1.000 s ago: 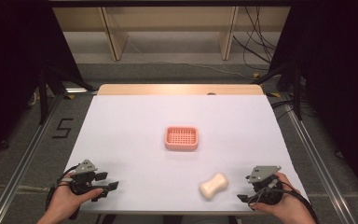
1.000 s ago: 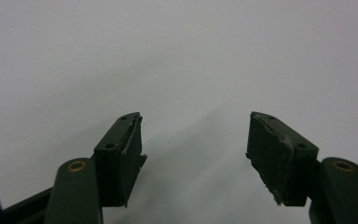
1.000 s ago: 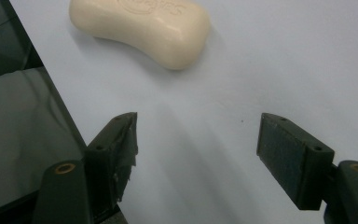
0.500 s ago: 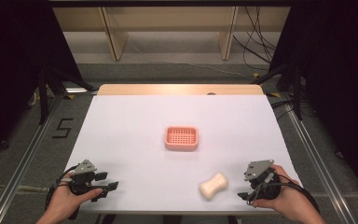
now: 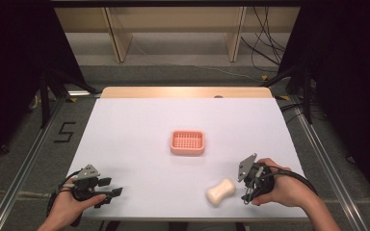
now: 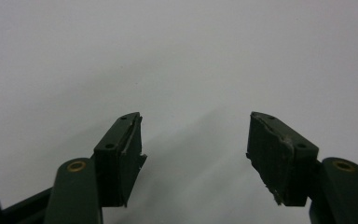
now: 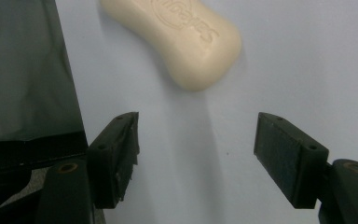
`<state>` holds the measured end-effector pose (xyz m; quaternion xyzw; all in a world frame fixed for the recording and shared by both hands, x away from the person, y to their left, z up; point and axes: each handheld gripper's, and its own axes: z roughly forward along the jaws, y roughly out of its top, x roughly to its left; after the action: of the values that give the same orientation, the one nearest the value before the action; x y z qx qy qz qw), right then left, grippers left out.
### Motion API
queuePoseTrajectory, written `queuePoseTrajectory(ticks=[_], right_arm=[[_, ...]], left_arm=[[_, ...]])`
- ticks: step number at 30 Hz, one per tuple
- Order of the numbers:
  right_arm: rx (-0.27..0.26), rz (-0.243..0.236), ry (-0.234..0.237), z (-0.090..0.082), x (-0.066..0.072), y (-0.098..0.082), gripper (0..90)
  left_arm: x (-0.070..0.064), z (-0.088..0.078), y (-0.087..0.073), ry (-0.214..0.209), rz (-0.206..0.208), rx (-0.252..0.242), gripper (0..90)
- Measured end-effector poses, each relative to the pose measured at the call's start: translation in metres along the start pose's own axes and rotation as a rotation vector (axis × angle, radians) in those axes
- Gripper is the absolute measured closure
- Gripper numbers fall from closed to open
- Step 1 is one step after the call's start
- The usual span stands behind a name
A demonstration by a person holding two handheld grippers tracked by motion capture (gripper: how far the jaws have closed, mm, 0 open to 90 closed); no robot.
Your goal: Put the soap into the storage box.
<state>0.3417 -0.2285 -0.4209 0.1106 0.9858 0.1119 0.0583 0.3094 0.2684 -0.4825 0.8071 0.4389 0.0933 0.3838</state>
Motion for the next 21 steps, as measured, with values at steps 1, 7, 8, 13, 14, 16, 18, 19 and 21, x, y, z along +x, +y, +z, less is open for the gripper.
queuePoseTrajectory(ticks=[1,7,8,13,14,16,18,19,21], right_arm=[[-0.009,-0.019,0.007,0.001,-0.001,0.002,30.7],[0.029,-0.030,0.015,0.002,-0.002,0.013,29.8],[0.042,-0.052,0.009,0.003,-0.003,0.016,29.7],[0.058,-0.099,0.030,0.006,-0.005,0.024,29.2],[0.075,-0.063,0.031,0.006,-0.002,0.025,29.1],[0.075,-0.124,0.039,0.009,-0.005,0.031,28.9],[0.094,-0.141,0.038,0.009,-0.006,0.034,29.0],[0.094,-0.141,0.038,0.009,-0.006,0.034,29.0],[0.086,-0.151,0.039,0.011,-0.007,0.036,29.2]], left_arm=[[0.000,0.000,0.000,0.000,0.000,0.000,35.0],[0.001,0.000,0.000,0.007,0.006,0.005,35.0],[0.001,0.000,0.000,0.006,0.005,0.004,35.0],[0.001,0.000,0.000,0.006,0.006,0.004,35.0],[0.000,0.000,0.000,0.007,0.006,0.004,35.0],[0.001,0.000,0.000,0.007,0.008,0.006,35.0],[0.000,0.000,0.000,0.001,0.004,0.000,35.0],[0.000,0.000,0.000,0.001,0.004,0.000,35.0],[0.000,0.000,0.000,0.001,0.002,-0.001,35.0]])
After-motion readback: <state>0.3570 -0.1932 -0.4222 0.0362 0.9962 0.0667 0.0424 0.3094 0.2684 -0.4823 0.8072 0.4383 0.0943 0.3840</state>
